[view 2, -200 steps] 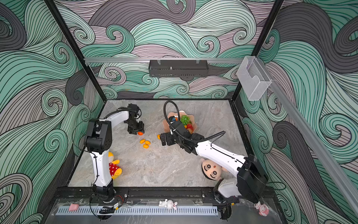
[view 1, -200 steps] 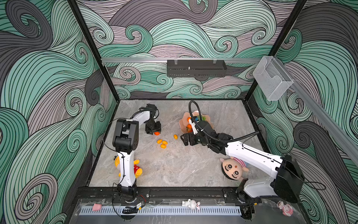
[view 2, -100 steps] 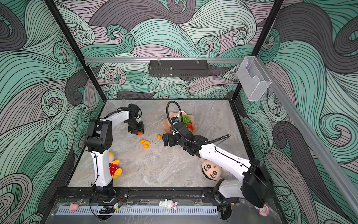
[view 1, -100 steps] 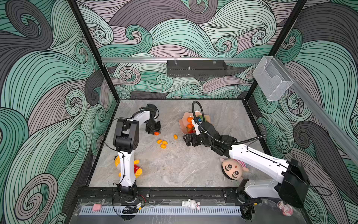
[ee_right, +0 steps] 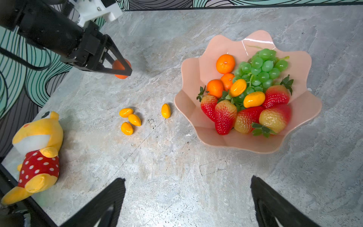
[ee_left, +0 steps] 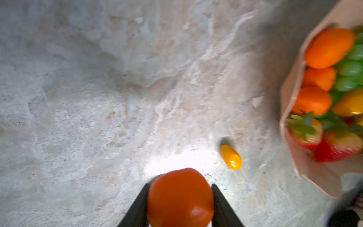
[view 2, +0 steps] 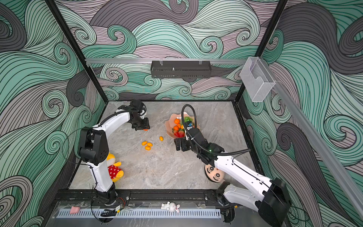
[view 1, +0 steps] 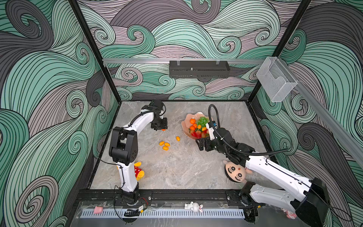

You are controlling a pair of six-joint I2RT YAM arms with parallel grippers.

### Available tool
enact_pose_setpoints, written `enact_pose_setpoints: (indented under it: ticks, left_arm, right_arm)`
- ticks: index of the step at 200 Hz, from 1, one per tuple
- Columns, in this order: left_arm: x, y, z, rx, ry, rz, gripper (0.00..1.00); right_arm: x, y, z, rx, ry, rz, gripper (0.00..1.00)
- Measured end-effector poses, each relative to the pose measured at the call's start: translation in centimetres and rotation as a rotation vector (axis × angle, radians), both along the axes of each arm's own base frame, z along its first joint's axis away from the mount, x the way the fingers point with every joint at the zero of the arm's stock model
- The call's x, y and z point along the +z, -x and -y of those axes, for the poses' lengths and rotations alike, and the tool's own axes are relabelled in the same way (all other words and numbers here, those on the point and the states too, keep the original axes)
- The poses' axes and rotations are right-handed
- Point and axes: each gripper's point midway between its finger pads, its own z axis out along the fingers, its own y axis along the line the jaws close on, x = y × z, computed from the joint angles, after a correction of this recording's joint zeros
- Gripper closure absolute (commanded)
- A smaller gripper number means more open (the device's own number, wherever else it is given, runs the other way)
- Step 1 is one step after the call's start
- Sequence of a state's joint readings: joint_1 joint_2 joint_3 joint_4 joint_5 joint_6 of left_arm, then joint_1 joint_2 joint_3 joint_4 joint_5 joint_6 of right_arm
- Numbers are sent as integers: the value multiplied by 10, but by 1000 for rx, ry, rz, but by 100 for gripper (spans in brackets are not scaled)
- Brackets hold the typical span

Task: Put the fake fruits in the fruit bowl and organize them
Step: 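Carry the tangerine over the pink bowl with the left gripper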

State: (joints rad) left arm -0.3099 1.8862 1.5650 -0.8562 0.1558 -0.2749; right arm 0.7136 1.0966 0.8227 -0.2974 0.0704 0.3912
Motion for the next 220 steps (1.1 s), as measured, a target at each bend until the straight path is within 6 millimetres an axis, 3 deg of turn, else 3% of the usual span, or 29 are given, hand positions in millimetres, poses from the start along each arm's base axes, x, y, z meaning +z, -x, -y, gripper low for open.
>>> enact_pose_setpoints:
  ticks: [42,94,134,182,220]
  left_arm:
    - [26,6,56,-117,25,77,56]
    - [50,-18,88,-141,65,156,57]
    - [40,-36,114,-170,65,166,56]
    - [18,-57,144,-200,61,156,56]
    - [1,-70,159,-214,37,156,56]
  right_arm:
    - [-1,-15,23,-10,-90,-77,0]
    - [6,-31,43,-56,-266,-109,0]
    - [-5,-33,66,-136,-346,-149,0]
    - [27,-27,78,-152,-385,-53,0]
    - [33,-23,85,-162,-377,-38,0]
